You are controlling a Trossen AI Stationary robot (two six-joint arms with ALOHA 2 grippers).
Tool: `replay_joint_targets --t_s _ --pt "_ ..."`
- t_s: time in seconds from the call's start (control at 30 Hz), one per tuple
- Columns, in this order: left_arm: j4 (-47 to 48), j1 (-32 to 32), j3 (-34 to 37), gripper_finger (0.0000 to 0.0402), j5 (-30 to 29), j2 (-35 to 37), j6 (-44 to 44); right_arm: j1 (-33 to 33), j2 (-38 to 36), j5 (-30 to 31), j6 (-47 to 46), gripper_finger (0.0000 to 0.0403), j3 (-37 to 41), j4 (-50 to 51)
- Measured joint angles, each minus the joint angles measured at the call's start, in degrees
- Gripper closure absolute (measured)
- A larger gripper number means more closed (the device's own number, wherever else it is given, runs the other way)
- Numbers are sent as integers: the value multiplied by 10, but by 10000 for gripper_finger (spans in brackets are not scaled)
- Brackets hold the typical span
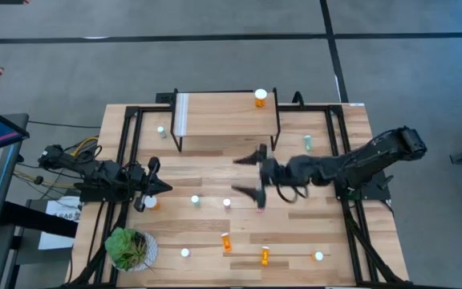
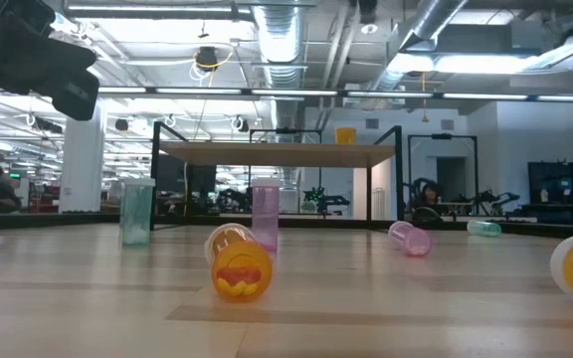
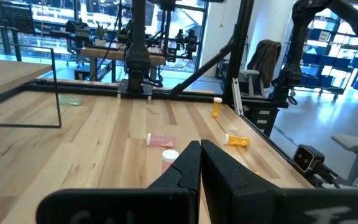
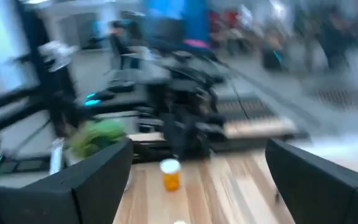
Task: Pick and place medicine bottles onto shelf by color
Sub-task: Put the large orange pill bottle on the shelf aligned with the other large orange pill bottle
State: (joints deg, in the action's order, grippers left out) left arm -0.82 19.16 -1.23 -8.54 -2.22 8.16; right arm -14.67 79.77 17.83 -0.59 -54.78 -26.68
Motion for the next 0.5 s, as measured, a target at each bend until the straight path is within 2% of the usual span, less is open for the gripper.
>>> replay_joint_targets --t_s 0.13,0.23,0.5 --pt "0 0 0 401 0 0 0 -42 0 -1 111 12 0 -29" --pt "0 0 0 401 0 0 0 -65 0 -1 155 12 0 -33" --pt "0 0 0 401 0 0 0 -102 0 0 113 12 0 -20"
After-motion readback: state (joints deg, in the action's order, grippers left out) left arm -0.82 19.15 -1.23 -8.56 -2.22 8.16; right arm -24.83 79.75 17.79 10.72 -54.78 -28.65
